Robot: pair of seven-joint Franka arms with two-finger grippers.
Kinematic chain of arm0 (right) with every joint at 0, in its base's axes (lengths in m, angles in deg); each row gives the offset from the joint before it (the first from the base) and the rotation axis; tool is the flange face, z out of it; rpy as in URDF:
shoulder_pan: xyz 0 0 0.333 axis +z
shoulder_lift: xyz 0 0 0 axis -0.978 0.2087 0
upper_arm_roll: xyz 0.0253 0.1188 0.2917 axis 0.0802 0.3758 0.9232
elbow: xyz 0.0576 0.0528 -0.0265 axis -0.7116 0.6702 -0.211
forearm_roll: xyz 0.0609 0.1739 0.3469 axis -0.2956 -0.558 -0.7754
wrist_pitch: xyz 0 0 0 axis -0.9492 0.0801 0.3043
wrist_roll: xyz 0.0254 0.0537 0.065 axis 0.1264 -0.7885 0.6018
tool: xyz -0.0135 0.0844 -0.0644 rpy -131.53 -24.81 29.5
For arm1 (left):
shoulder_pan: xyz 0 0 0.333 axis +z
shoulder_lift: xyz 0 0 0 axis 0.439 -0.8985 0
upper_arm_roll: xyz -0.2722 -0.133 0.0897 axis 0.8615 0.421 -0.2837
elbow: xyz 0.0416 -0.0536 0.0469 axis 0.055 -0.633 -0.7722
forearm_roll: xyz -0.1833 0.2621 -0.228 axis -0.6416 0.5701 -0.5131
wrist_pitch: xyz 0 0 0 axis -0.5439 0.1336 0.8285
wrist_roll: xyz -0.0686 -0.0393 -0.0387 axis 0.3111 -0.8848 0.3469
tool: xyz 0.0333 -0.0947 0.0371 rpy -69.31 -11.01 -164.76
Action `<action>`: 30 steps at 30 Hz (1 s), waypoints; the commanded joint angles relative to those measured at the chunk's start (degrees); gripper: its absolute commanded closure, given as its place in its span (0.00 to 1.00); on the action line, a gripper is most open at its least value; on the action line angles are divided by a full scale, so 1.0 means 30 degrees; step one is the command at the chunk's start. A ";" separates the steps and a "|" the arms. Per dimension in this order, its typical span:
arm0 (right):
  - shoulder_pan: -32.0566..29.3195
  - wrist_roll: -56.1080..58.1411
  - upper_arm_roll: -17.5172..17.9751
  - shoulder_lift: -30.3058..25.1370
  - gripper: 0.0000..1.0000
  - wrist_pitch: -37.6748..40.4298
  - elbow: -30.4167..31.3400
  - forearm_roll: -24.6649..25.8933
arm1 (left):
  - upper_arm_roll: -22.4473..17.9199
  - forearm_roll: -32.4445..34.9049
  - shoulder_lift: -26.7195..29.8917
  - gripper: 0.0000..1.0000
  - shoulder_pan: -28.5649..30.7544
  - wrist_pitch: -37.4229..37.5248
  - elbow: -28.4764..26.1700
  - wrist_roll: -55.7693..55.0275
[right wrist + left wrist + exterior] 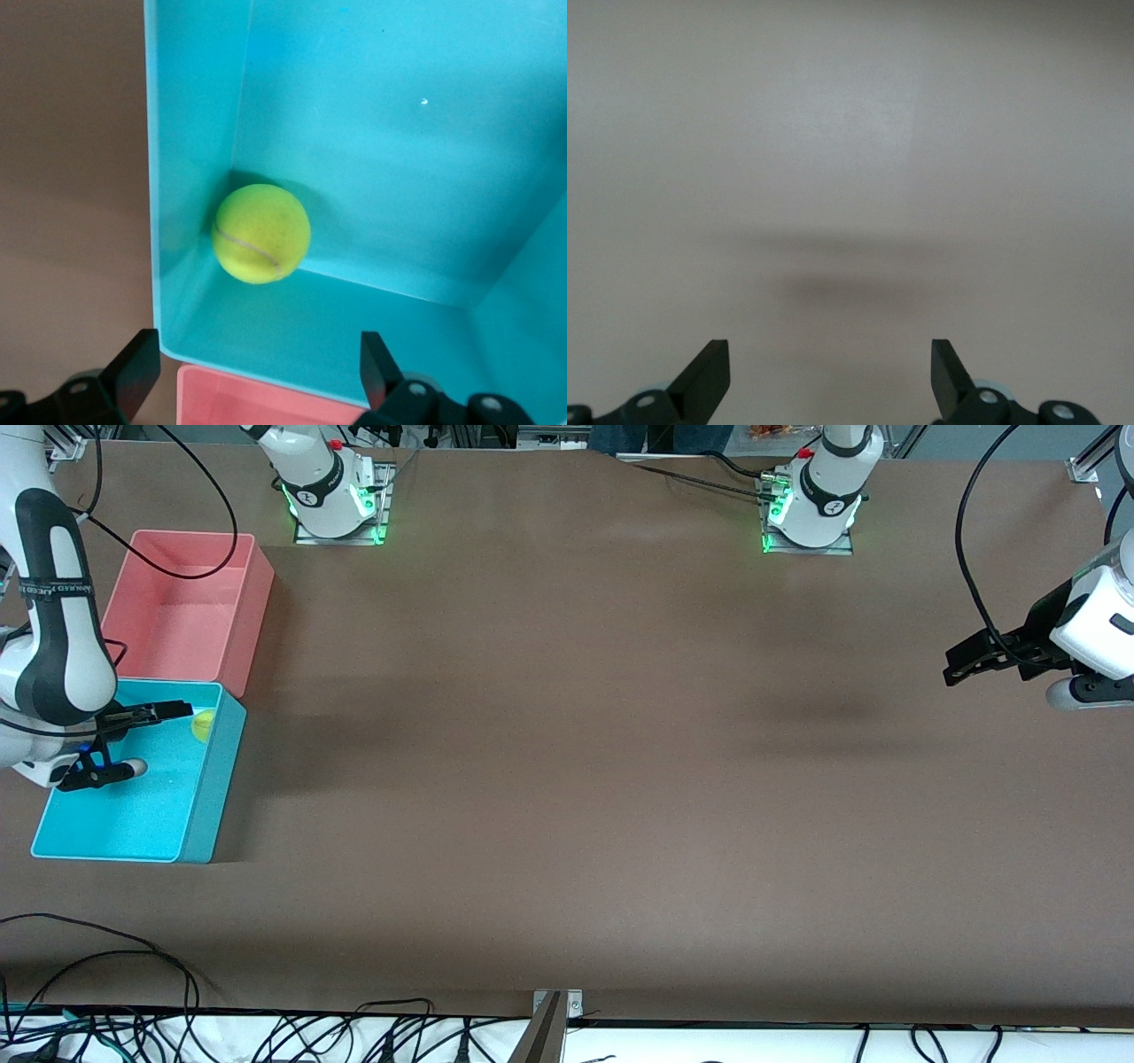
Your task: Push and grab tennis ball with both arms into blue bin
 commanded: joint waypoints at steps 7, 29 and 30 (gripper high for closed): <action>0.0303 0.0109 0.0178 -0.1415 0.00 0.1702 -0.0337 -0.0309 | 0.0002 0.0332 -0.0006 0.00 -0.0049 0.0153 0.0080 0.0352; 0.0948 0.0460 0.0295 -0.4639 0.00 0.7506 -0.4114 -0.0572 | 0.0002 0.0332 -0.0006 0.00 -0.0049 0.0153 0.0051 0.0352; 0.1035 0.0519 0.0325 -0.4552 0.00 0.7535 -0.4378 -0.0572 | 0.0031 0.0332 -0.0006 0.00 -0.0049 0.0153 0.0080 0.0352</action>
